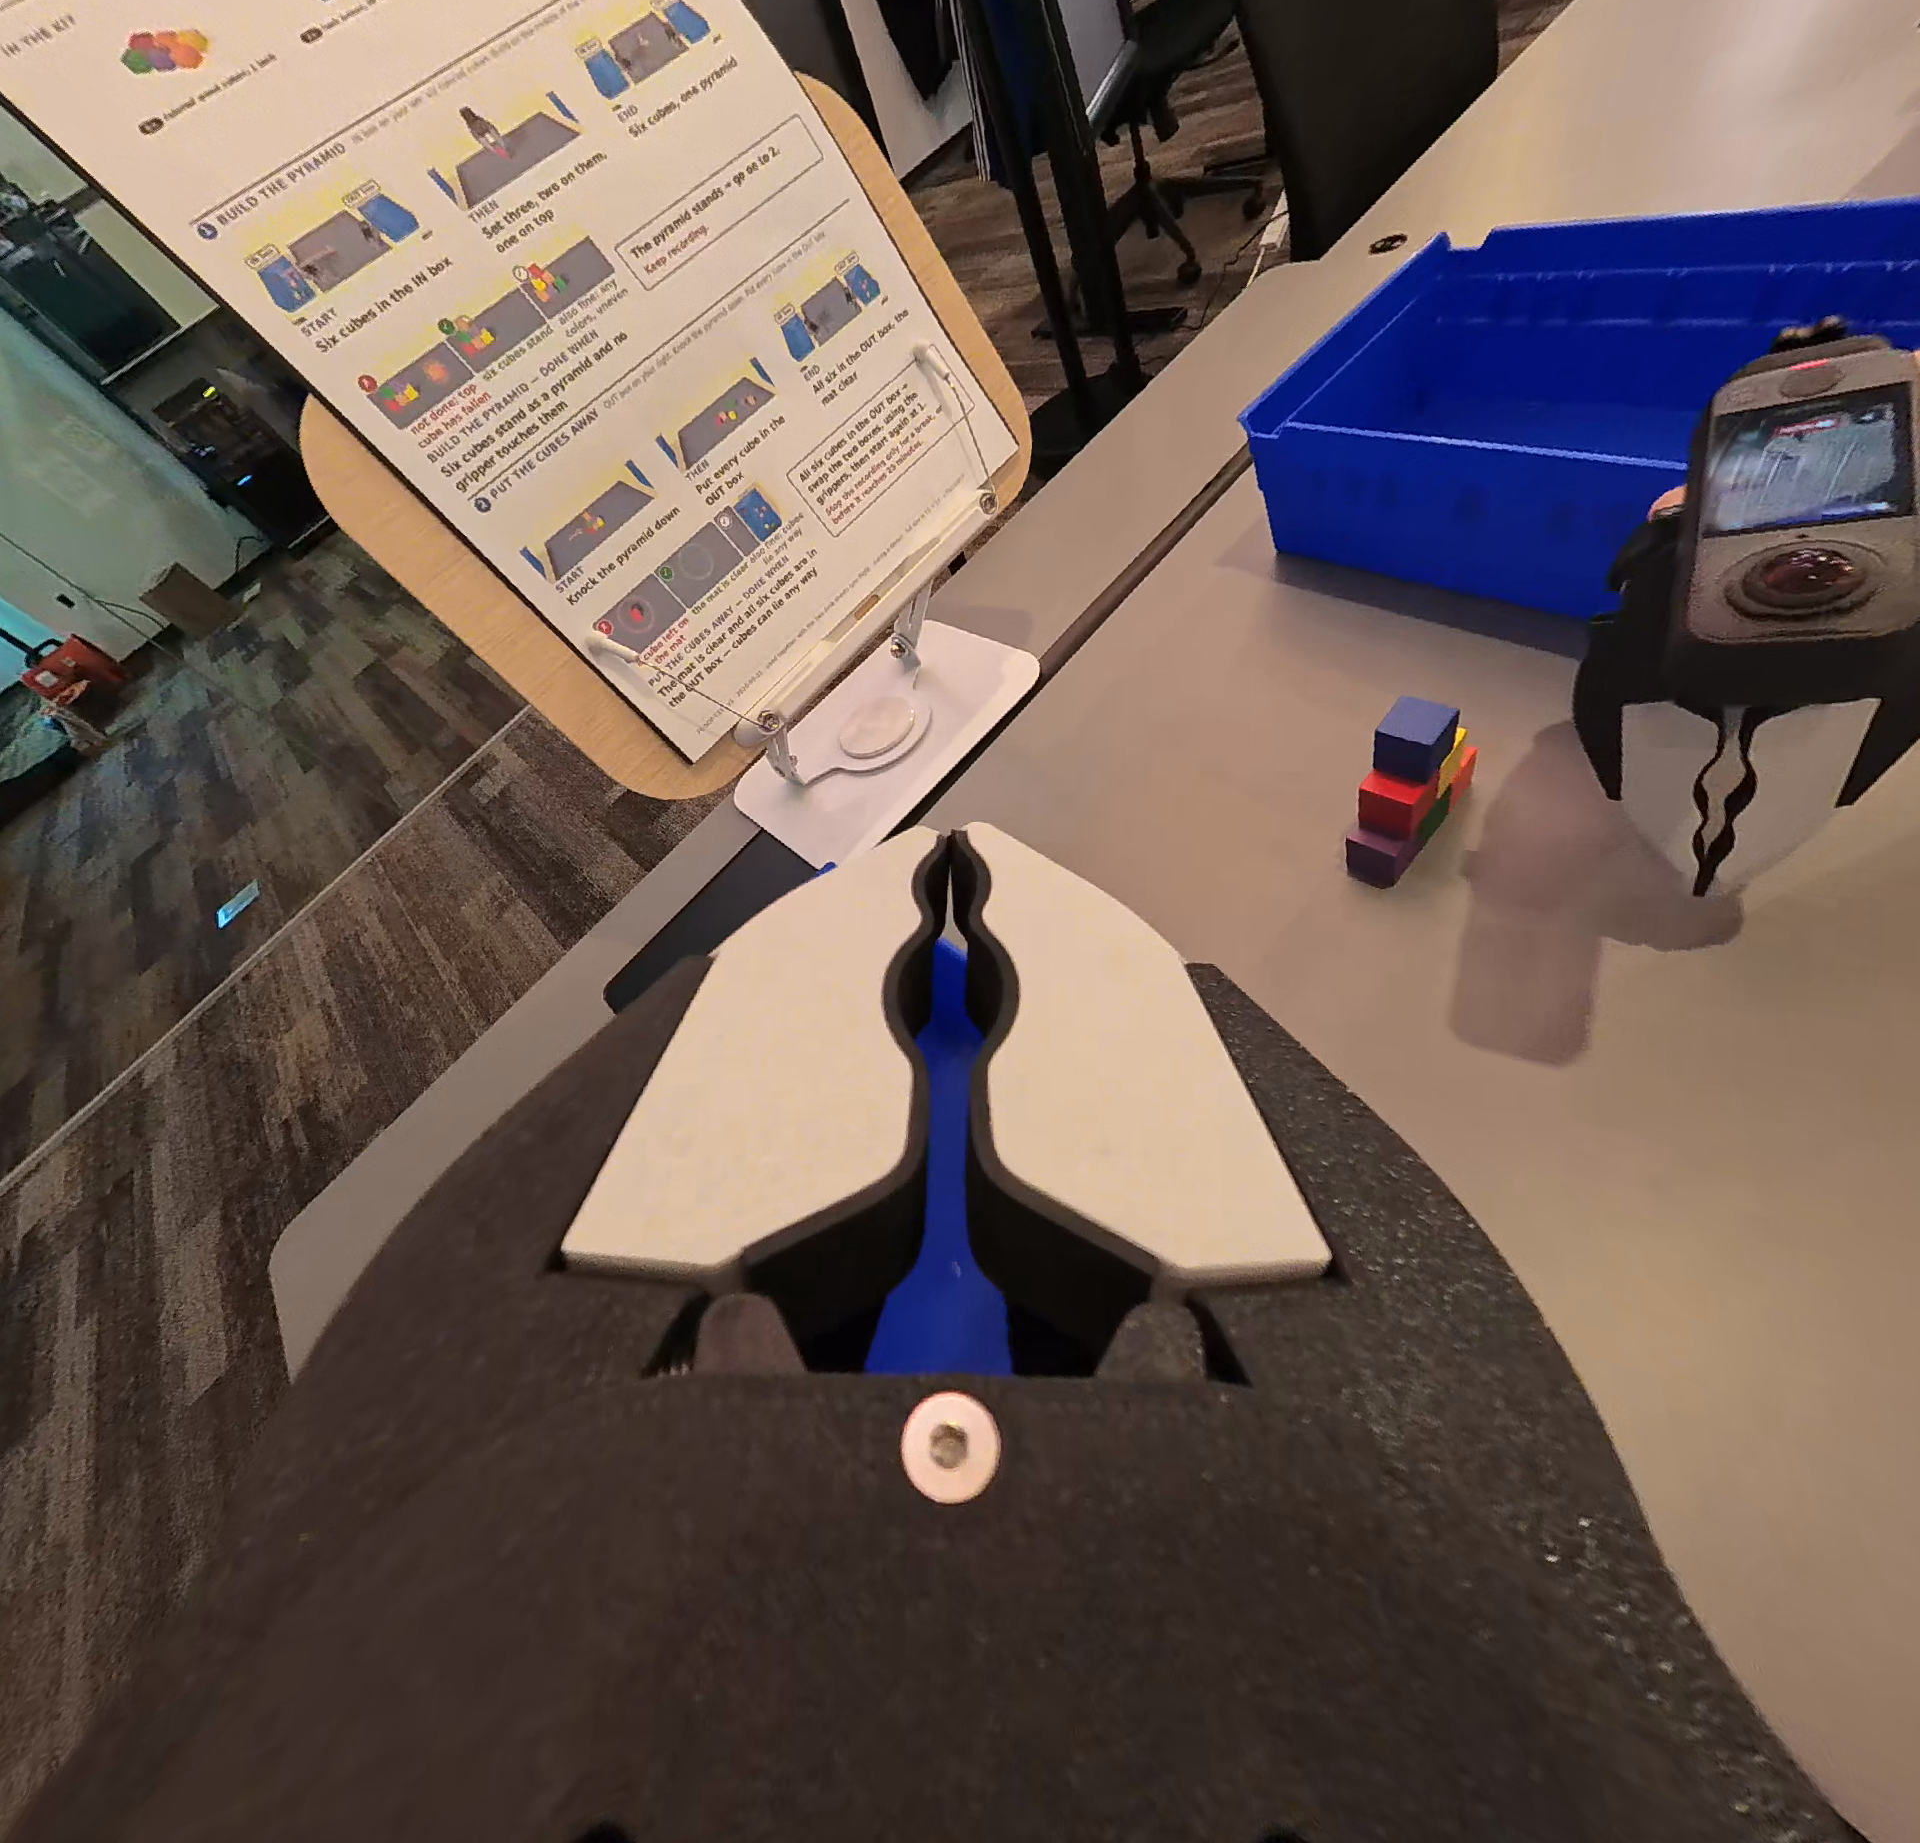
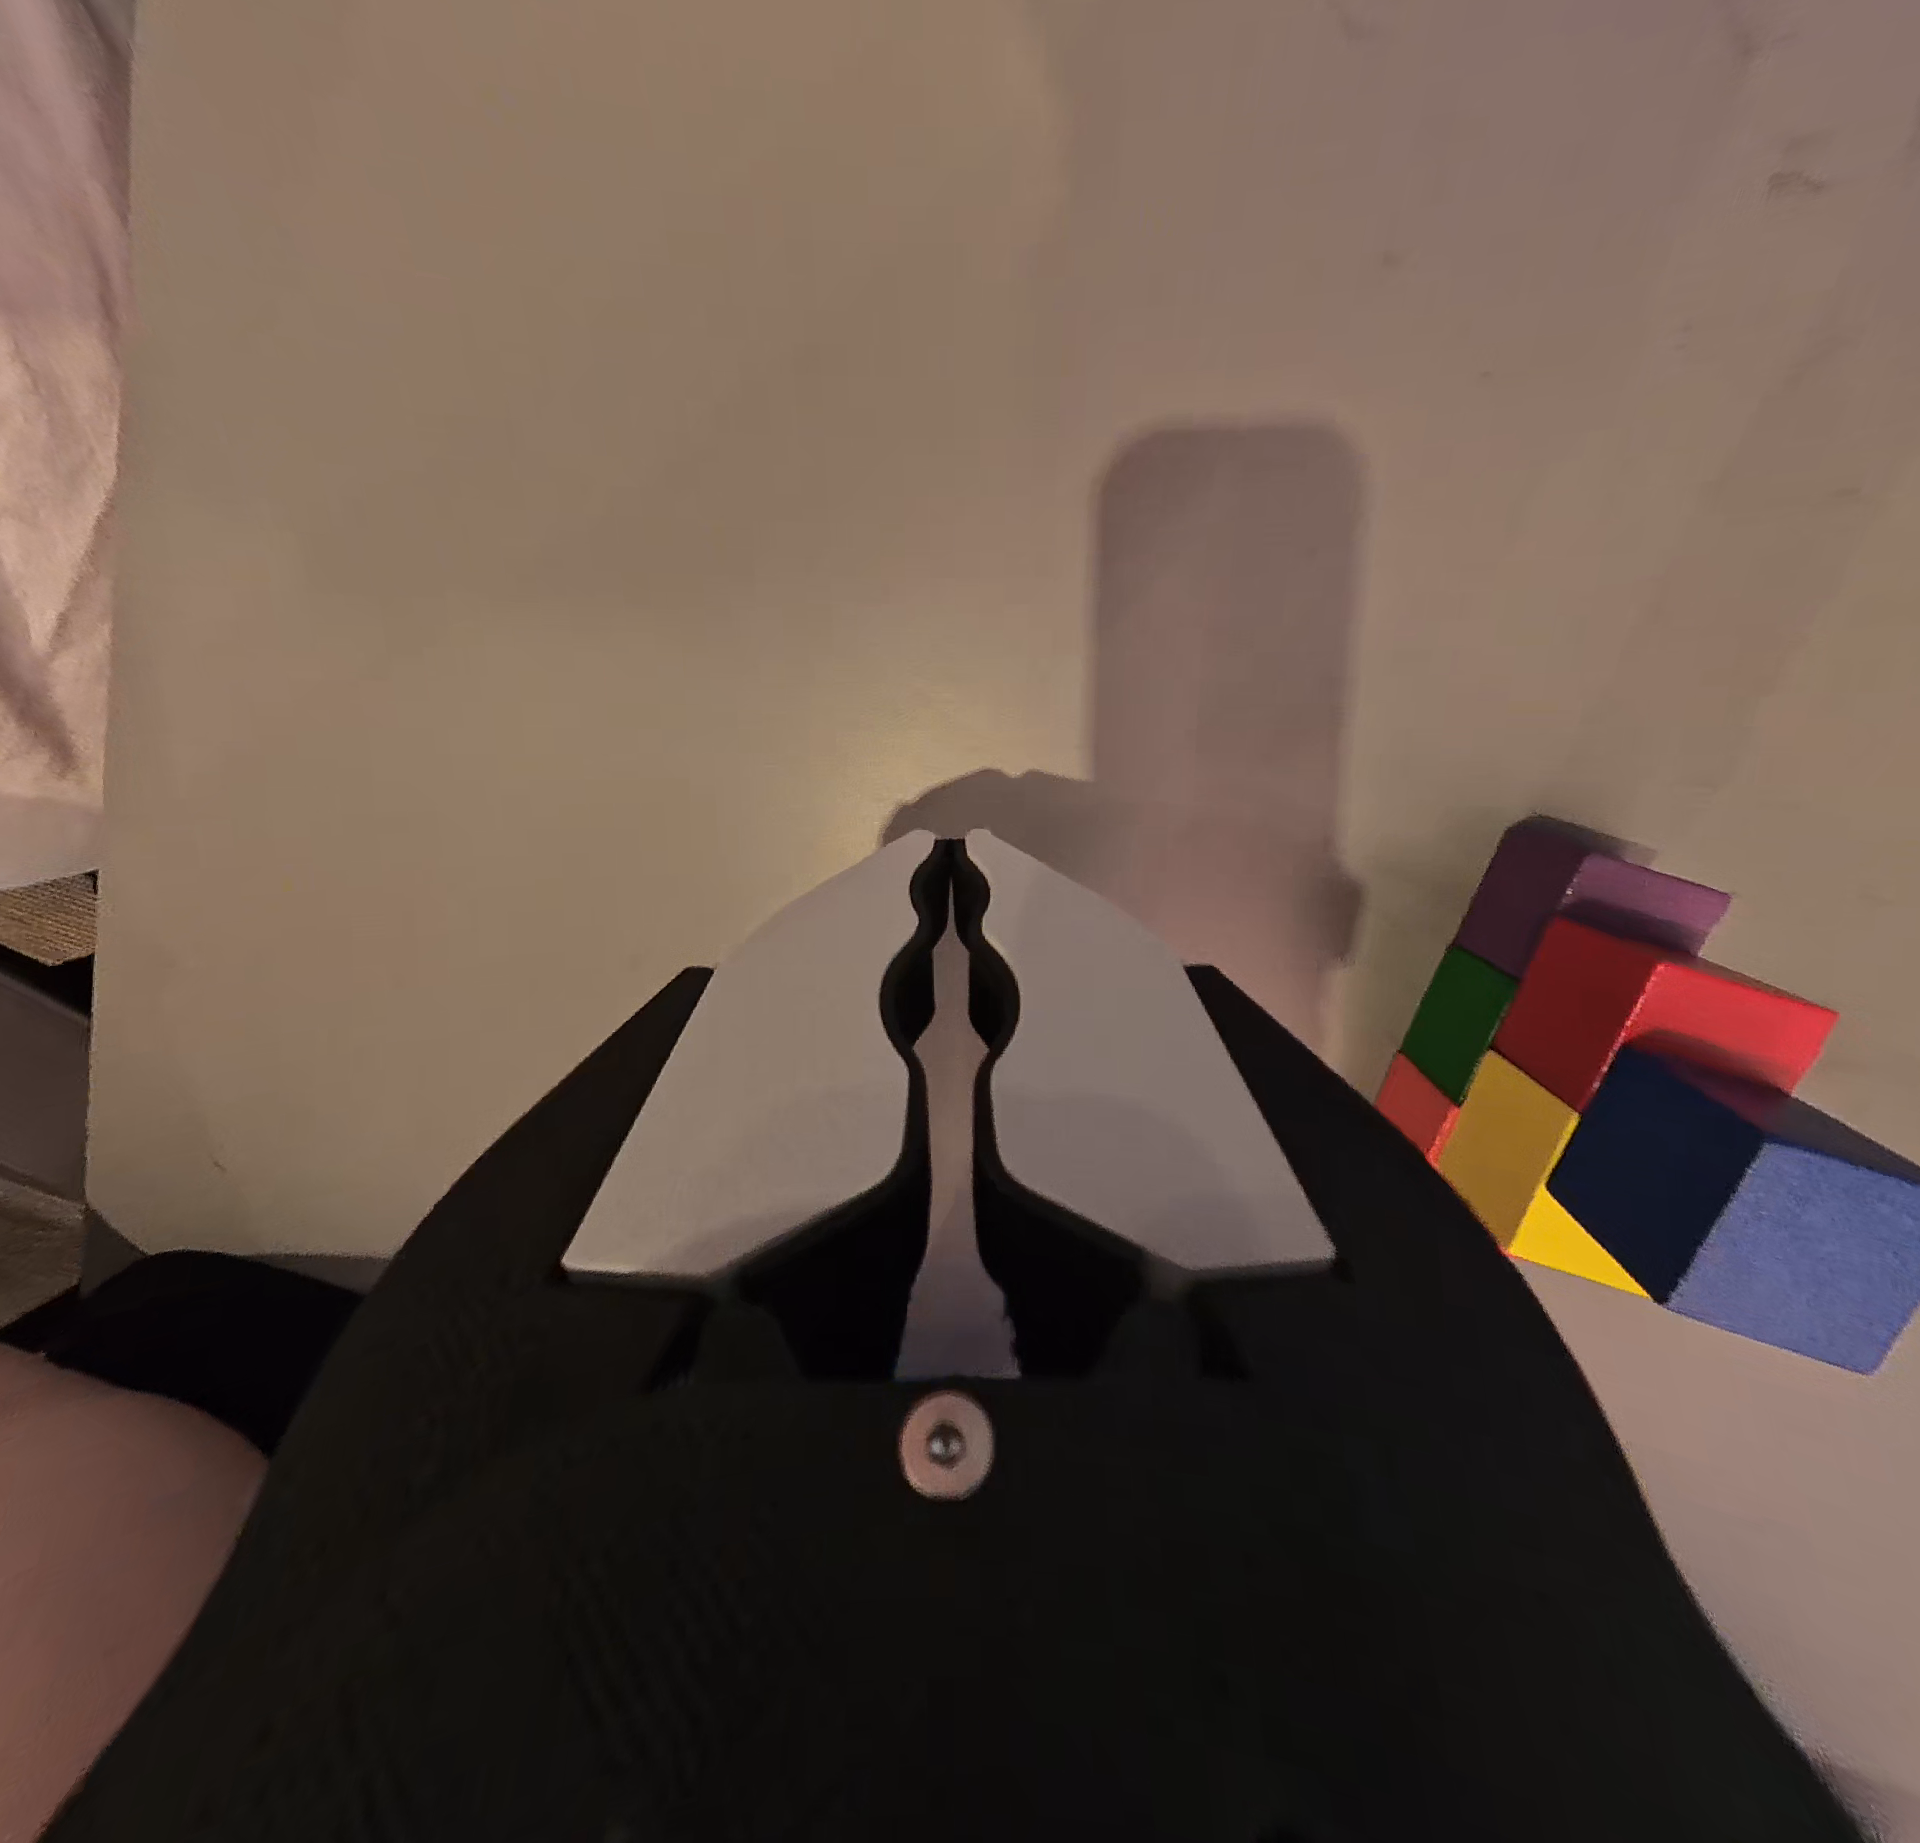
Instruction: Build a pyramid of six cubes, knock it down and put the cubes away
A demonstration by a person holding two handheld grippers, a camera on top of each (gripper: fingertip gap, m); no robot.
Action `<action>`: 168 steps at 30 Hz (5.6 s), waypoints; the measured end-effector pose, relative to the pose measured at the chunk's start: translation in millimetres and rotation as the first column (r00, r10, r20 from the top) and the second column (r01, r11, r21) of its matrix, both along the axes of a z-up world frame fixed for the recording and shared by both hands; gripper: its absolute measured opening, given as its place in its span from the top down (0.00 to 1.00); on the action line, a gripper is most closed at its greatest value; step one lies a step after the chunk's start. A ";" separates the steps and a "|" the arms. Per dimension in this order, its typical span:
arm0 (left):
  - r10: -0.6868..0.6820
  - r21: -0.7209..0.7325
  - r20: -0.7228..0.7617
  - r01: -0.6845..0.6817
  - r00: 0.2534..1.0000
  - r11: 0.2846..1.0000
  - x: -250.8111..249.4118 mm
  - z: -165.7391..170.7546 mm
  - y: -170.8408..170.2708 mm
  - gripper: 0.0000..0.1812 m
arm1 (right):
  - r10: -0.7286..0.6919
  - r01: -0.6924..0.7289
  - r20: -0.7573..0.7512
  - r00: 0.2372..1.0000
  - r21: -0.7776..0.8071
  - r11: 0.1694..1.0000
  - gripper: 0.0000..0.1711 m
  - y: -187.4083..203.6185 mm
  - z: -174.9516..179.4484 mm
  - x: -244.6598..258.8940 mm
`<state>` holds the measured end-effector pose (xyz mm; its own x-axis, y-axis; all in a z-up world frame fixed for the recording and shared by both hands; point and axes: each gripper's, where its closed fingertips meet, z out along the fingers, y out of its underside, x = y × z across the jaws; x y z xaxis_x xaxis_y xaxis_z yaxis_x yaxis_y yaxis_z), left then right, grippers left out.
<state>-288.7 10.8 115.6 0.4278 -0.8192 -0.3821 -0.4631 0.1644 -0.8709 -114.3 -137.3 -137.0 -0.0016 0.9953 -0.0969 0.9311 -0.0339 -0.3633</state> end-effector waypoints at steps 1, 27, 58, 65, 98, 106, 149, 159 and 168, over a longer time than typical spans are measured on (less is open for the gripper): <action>-0.003 0.000 -0.003 0.003 1.000 1.000 0.7 -0.4 -0.7 1.00 | -0.010 0.010 -0.007 1.000 0.002 1.000 0.99 2.4 -0.3 0.2; -0.065 -0.009 -0.066 0.064 0.996 0.998 18.1 -11.0 -8.1 1.00 | -0.564 0.655 -0.333 0.756 0.388 0.649 1.00 158.3 43.3 42.7; 0.019 0.048 0.010 -0.020 1.000 0.999 16.0 7.8 0.4 1.00 | -0.695 0.868 -0.525 0.492 0.234 0.438 0.80 177.3 98.6 83.5; -0.030 0.064 0.071 0.026 0.997 0.998 10.2 21.4 -13.8 1.00 | -0.783 0.855 -0.363 0.506 0.332 0.399 0.70 244.0 54.6 92.2; -0.061 0.039 0.056 0.058 0.997 0.998 18.0 16.3 -12.4 1.00 | -0.808 0.983 -0.561 0.181 0.136 0.125 0.83 153.7 163.1 247.5; -0.064 0.021 0.003 0.063 0.998 0.998 32.1 3.5 -10.3 1.00 | -0.930 0.990 -0.339 0.141 0.063 0.127 0.82 164.8 50.9 283.0; -0.053 0.003 -0.070 0.053 0.996 0.999 43.4 -11.4 -8.4 1.00 | -0.882 0.886 -0.167 0.440 0.242 0.396 0.74 158.5 52.9 77.9; -0.070 0.011 -0.055 0.071 0.996 0.997 43.6 -7.3 -11.8 1.00 | -0.932 0.932 -0.051 0.360 0.072 0.356 0.72 156.7 3.6 73.9; -0.081 0.017 -0.066 0.083 0.994 0.996 46.6 -8.4 -14.7 1.00 | -0.942 0.941 0.014 0.336 0.038 0.336 0.82 153.9 -11.1 85.9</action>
